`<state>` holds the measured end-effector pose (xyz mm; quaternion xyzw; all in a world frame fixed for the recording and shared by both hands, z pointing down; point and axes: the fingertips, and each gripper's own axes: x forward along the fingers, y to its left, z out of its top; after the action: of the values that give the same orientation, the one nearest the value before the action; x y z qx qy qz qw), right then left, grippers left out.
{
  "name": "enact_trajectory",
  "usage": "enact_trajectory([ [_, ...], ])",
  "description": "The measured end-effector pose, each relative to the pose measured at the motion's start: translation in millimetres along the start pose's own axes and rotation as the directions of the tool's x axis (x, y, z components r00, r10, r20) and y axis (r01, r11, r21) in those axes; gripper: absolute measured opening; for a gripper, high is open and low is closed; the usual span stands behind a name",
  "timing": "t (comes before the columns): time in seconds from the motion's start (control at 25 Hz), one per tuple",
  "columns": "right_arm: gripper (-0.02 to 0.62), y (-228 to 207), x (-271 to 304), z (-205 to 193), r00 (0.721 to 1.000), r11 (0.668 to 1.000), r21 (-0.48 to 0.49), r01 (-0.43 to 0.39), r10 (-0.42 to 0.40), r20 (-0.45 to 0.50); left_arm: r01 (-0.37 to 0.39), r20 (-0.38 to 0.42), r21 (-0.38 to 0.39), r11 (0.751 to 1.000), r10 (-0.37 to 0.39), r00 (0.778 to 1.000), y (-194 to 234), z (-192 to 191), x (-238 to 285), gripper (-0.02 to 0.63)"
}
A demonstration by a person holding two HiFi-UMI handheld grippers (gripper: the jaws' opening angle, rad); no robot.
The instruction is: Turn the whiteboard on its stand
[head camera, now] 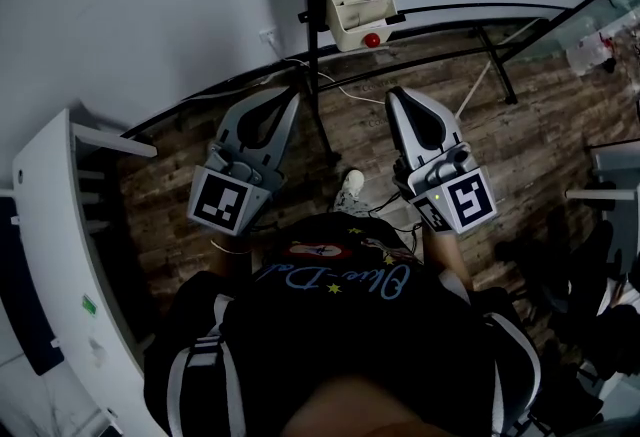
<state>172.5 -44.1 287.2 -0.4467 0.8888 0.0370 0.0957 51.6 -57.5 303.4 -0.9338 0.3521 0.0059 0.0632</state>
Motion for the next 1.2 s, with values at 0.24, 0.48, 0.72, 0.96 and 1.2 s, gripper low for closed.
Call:
enact_trajectory([
  [0.24, 0.031, -18, 8, -3, 1.000, 1.000, 0.009, -0.009, 0.009, 0.001, 0.009, -0.010, -0.004, 1.000, -0.009, 1.000, 5, -3, 22, 0.006],
  [0.48, 0.031, -36, 15, -5, 1.000, 1.000, 0.021, -0.020, 0.019, 0.009, 0.003, -0.013, -0.003, 1.000, -0.003, 1.000, 9, -5, 42, 0.008],
  [0.72, 0.031, -55, 24, -11, 1.000, 0.999, 0.027, -0.023, 0.022, 0.008, -0.005, -0.020, -0.009, 1.000, 0.004, 1.000, 16, -9, 60, 0.008],
  [0.96, 0.031, -74, 31, -22, 1.000, 0.999, 0.037, -0.017, 0.017, -0.005, -0.013, -0.035, -0.016, 1.000, 0.013, 0.999, 23, -16, 76, 0.008],
  [1.2, 0.031, -91, 44, -27, 1.000, 0.998, 0.051, -0.031, 0.031, -0.005, -0.038, -0.043, -0.008, 0.999, 0.037, 0.998, 33, -17, 88, 0.011],
])
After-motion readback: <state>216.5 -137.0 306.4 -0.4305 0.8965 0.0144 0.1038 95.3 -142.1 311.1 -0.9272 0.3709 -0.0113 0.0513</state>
